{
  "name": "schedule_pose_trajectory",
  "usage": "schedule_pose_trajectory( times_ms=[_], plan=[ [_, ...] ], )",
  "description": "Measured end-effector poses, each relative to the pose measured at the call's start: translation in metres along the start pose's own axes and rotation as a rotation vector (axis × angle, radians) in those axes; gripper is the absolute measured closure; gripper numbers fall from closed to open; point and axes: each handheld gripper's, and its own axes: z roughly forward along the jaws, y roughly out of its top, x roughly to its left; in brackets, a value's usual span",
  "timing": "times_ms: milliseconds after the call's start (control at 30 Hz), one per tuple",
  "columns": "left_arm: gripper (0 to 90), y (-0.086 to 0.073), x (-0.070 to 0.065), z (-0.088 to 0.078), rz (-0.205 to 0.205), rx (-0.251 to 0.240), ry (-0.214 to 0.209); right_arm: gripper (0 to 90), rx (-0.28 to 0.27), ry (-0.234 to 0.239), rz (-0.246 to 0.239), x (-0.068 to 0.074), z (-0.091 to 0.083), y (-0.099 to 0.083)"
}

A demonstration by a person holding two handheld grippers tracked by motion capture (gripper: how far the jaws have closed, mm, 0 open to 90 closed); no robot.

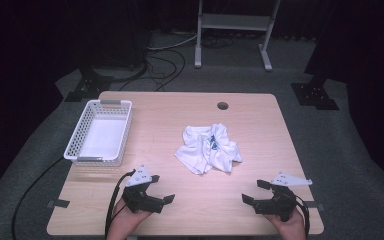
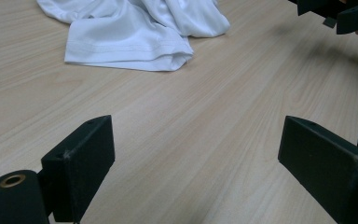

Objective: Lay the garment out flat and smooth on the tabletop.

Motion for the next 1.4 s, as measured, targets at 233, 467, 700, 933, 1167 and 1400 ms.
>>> schedule_pose_trajectory(
  times_ms=[233, 467, 700, 933, 1167, 1400],
  plan=[
    [9.7, 0.000, -0.005, 0.002, 0.011, 0.006, -0.012, 12.5, -0.004, 0.002, -0.011, 0.004, -0.001, 0.004],
    [9.7, 0.001, -0.007, 0.002, 0.016, 0.002, -0.016, 12.5, 0.000, -0.002, -0.021, 0.005, -0.004, 0.008],
    [9.7, 0.001, -0.007, 0.002, 0.023, 0.005, -0.021, 12.5, 0.010, 0.003, -0.034, 0.003, 0.001, 0.017],
    [9.7, -0.001, -0.007, 0.002, 0.026, 0.009, -0.031, 12.5, 0.034, 0.011, -0.057, -0.001, 0.019, 0.035],
    [9.7, -0.003, -0.006, 0.002, 0.024, 0.012, -0.040, 12.5, 0.046, 0.028, -0.070, -0.004, 0.040, 0.054],
    [9.7, -0.004, -0.004, -0.001, 0.022, 0.008, -0.038, 12.5, 0.073, 0.045, -0.090, -0.004, 0.058, 0.068]
  ],
)
